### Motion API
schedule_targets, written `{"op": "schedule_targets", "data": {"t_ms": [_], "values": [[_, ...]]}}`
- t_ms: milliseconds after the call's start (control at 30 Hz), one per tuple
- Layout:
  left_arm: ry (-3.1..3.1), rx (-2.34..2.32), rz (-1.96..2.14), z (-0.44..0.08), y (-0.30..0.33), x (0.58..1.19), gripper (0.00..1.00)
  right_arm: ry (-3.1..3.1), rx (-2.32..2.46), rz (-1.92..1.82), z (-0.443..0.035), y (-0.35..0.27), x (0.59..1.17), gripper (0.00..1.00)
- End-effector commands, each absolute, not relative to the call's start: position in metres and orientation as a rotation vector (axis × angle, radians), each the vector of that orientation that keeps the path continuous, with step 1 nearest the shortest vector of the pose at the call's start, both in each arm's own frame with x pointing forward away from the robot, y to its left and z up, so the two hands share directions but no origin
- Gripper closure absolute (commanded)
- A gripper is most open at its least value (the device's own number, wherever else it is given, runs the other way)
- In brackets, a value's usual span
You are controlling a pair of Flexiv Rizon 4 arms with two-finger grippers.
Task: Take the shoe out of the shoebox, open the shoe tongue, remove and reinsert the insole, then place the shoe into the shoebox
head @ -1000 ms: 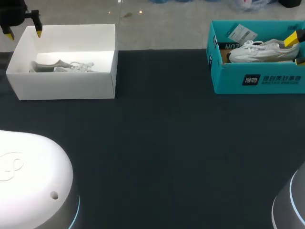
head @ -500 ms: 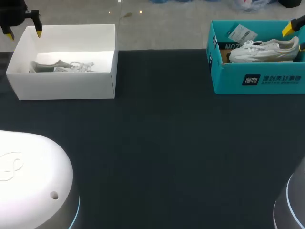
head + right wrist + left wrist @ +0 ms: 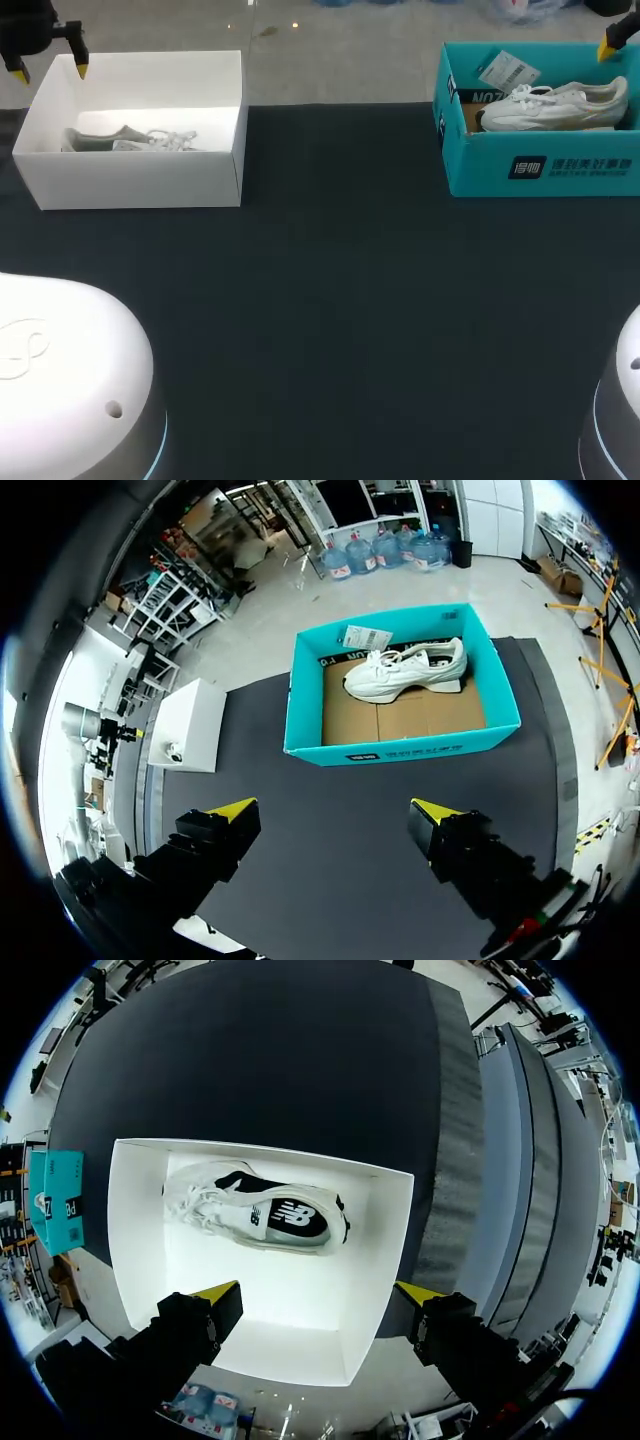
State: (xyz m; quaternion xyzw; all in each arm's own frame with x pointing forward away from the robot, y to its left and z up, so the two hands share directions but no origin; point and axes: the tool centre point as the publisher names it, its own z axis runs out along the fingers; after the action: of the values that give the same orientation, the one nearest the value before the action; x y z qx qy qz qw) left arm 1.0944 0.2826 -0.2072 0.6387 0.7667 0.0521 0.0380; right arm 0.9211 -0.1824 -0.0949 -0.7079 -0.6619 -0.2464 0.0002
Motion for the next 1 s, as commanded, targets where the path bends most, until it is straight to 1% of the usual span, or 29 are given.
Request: {"op": "schedule_targets", "data": {"t_ms": [33,267,433,533,700,867,1000], "values": [[2.352,1.959,0.164,-0.207,0.282,1.094,0.0,-2.086,-2.242,-0.755,-0.094,-0.181,0.92,0.0],[2.352,1.959,0.164,-0.207,0.282,1.094,0.0,-2.086,-2.242,-0.755,-0.094,-0.181,0.92,0.0],[2.352,1.959,0.164,-0.207,0.282,1.094,0.0,-2.181,-2.333,-0.808,-0.111,-0.182,0.973,0.0],[2.352,1.959,0.164,-0.207,0.282,1.094,0.0,-2.273,-2.389,-0.766,-0.123,-0.19,1.004,0.0],[2.352,1.959,0.164,-0.207,0.282,1.094,0.0,-2.222,-2.448,-0.752,-0.142,-0.204,1.044,0.0],[2.352,1.959,0.164,-0.207,0.282,1.094,0.0,-2.122,-2.508,-0.64,-0.162,-0.219,1.069,0.0],[2.352,1.959,0.164,-0.207,0.282,1.094,0.0,-2.04,-2.58,-0.535,-0.171,-0.237,1.072,0.0]]}}
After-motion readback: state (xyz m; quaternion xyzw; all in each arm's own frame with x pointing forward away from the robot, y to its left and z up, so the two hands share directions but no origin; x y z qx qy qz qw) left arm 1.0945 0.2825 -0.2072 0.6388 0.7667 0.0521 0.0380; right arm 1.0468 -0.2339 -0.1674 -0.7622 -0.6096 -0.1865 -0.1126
